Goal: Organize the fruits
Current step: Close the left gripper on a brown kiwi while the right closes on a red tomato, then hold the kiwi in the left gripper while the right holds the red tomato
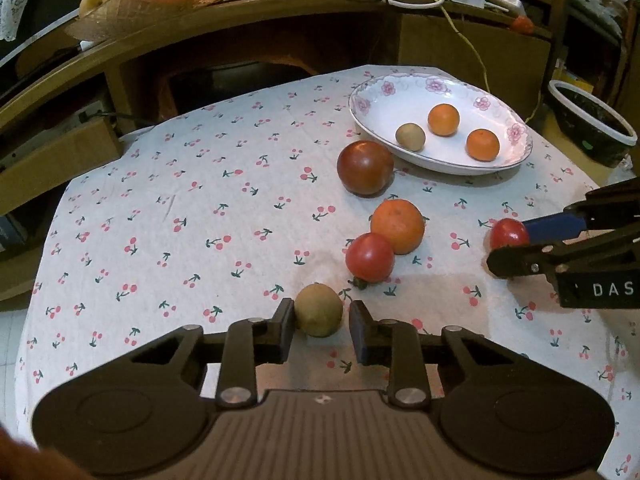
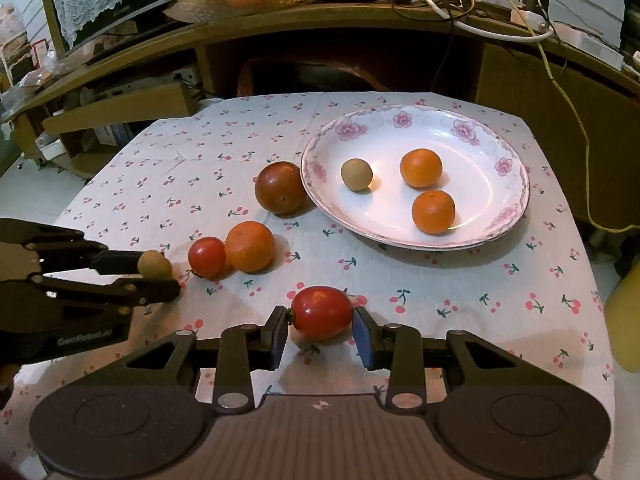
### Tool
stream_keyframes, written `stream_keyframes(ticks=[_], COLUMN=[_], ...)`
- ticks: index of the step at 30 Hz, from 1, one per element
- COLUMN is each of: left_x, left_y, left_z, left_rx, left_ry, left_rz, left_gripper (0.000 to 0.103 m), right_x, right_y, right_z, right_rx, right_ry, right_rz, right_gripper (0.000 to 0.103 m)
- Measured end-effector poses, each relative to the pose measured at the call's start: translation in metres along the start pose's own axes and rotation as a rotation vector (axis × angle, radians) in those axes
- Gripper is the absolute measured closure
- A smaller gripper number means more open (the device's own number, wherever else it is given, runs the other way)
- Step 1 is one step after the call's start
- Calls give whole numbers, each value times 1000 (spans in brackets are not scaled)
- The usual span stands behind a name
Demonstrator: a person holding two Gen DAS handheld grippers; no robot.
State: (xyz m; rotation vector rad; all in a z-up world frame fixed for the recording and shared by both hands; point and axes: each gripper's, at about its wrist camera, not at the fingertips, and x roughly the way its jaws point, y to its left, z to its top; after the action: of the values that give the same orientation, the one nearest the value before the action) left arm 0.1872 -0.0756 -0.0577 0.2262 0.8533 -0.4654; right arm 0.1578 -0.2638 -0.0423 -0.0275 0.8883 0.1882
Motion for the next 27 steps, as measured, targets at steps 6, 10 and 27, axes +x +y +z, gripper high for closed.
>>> stream_keyframes(ticks=[6,10,27], left_x=[1,1,-12], left_y=[-1,-1,-18], left_z=[1,0,-2], left_rx=[2,-2,76], left_ry=[5,6,-32], left_rz=[10,12,-40], left_gripper=[67,66,71], right_x=[0,0,-1], right_y=[-1,-1,3], right_z=[-4,-4,-5], right_rx=[0,-4,-55], right_ry=[4,4,7], right_rz=[-2,-2,-4], right_gripper=[67,66,68])
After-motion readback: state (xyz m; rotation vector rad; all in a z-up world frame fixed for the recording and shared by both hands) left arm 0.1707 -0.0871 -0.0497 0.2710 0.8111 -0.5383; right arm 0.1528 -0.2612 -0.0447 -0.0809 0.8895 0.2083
